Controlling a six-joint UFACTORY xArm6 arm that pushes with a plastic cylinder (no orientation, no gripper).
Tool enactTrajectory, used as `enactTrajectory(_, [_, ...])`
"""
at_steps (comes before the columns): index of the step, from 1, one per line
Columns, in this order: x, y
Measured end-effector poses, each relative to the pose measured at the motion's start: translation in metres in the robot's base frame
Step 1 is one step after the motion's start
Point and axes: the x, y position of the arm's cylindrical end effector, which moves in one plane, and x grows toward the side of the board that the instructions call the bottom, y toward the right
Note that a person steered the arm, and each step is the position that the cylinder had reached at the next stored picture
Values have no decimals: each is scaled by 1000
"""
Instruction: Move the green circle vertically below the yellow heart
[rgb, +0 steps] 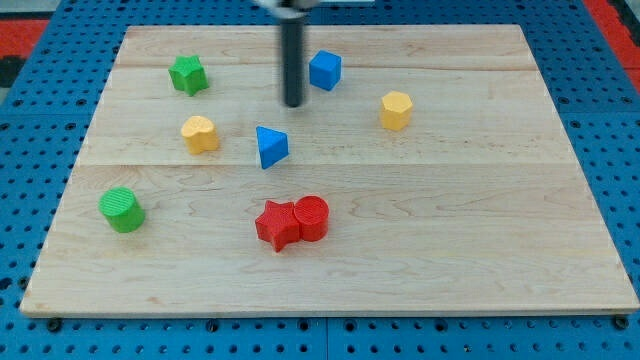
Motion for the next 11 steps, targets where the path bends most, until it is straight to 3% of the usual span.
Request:
enactTrajectory(2, [-92, -66])
enactTrajectory(3, [1, -141])
enactTrajectory(4, [90, -163])
enactTrajectory(7, [111, -92])
enactTrajectory(8, [167, -36])
enactTrajectory(9, [167, -47])
enactTrajectory(11, [244, -128])
